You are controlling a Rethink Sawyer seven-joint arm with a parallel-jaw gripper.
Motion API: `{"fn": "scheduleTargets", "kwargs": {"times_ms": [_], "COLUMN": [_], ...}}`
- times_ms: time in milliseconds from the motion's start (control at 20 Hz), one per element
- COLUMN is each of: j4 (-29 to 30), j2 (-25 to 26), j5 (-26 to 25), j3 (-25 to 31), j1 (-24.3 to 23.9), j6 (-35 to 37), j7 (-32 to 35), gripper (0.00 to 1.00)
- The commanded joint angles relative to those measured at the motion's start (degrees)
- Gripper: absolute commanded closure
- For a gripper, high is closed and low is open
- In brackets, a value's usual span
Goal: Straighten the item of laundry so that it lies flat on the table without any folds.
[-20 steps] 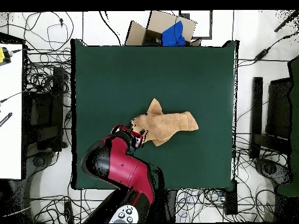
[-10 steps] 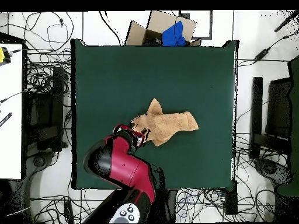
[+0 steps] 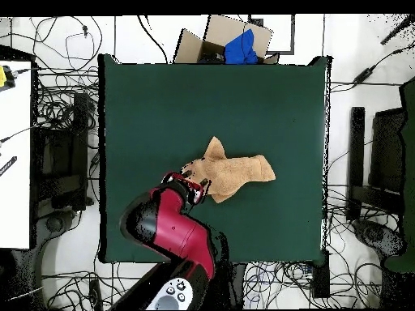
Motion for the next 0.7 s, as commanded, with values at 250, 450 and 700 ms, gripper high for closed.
{"fn": "scheduleTargets", "kwargs": {"times_ms": [250, 450, 700], "j4": [-2.77, 1.97, 6.61], "j2": [-6.00, -9.04, -6.47], "j5": [2.12, 2.01, 0.00], "j3": [-6.75, -0.56, 9.73], "j1": [4.46, -0.81, -8.34], "j6": [16.43, 12.31, -2.25], "j7": [13.16, 14.13, 17.14], "gripper": [0.00, 0.00, 0.00]}}
